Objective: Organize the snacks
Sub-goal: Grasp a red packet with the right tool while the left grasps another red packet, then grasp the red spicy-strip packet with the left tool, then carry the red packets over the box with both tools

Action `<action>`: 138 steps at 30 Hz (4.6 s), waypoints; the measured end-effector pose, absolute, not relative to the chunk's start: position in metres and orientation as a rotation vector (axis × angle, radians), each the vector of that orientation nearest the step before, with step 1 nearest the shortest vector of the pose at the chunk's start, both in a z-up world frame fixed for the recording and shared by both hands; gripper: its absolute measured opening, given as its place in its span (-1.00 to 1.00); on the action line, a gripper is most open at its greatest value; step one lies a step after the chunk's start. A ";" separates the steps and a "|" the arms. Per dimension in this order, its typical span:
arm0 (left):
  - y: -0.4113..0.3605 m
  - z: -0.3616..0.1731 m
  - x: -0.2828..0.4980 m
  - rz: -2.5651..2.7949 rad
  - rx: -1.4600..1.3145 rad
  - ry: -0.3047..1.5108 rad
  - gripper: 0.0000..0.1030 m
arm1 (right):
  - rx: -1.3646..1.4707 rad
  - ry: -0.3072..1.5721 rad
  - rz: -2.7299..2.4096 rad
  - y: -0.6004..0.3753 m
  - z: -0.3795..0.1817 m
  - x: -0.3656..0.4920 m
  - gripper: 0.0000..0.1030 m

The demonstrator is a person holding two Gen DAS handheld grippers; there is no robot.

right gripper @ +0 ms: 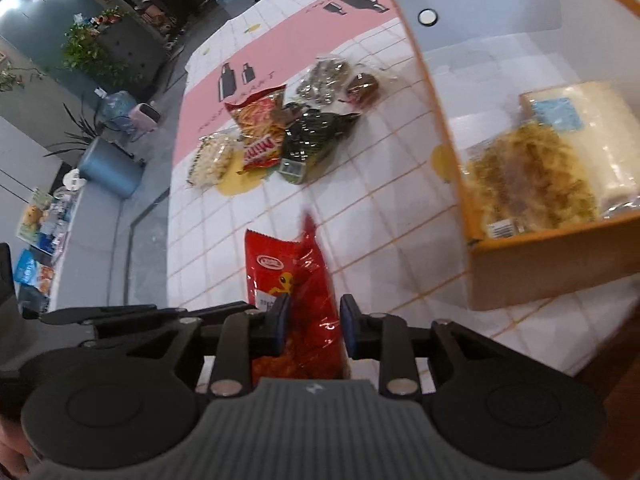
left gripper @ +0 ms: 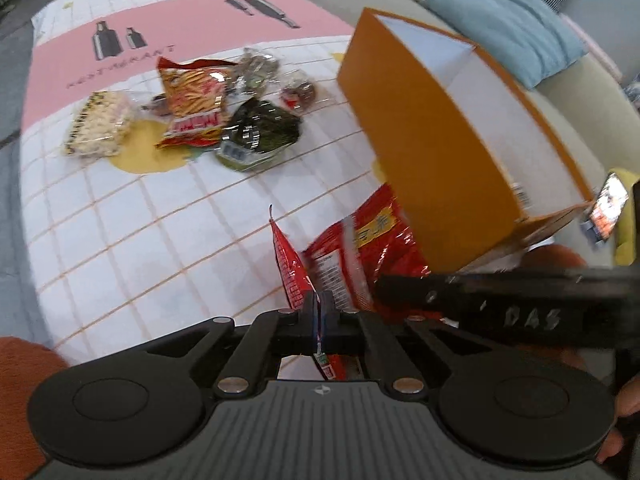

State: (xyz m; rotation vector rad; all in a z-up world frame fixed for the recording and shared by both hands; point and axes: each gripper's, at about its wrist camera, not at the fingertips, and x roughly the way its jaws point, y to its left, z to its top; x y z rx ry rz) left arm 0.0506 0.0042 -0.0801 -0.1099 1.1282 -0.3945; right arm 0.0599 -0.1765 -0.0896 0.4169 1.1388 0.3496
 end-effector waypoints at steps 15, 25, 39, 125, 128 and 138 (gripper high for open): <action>-0.001 -0.095 0.068 -0.411 -0.343 1.194 -0.94 | 0.451 1.171 0.342 -0.197 -0.109 0.056 -0.33; -0.005 -0.082 0.060 -0.276 -0.209 1.159 -0.01 | 0.496 1.175 0.339 -0.207 -0.113 0.053 -0.34; 0.030 -0.100 0.062 -0.221 -0.408 1.266 0.19 | 0.160 1.061 0.475 -0.157 -0.082 0.033 -0.58; -0.025 0.019 0.084 -0.316 -0.225 0.955 -0.28 | 0.187 0.699 0.290 -0.216 0.027 0.041 -0.63; -0.050 0.034 0.097 -0.375 -0.200 0.927 -0.28 | 0.208 0.651 0.244 -0.236 0.040 0.048 -0.63; -0.136 0.037 0.153 -0.462 -0.088 0.944 -0.28 | 0.305 0.663 0.084 -0.313 0.036 0.097 -0.63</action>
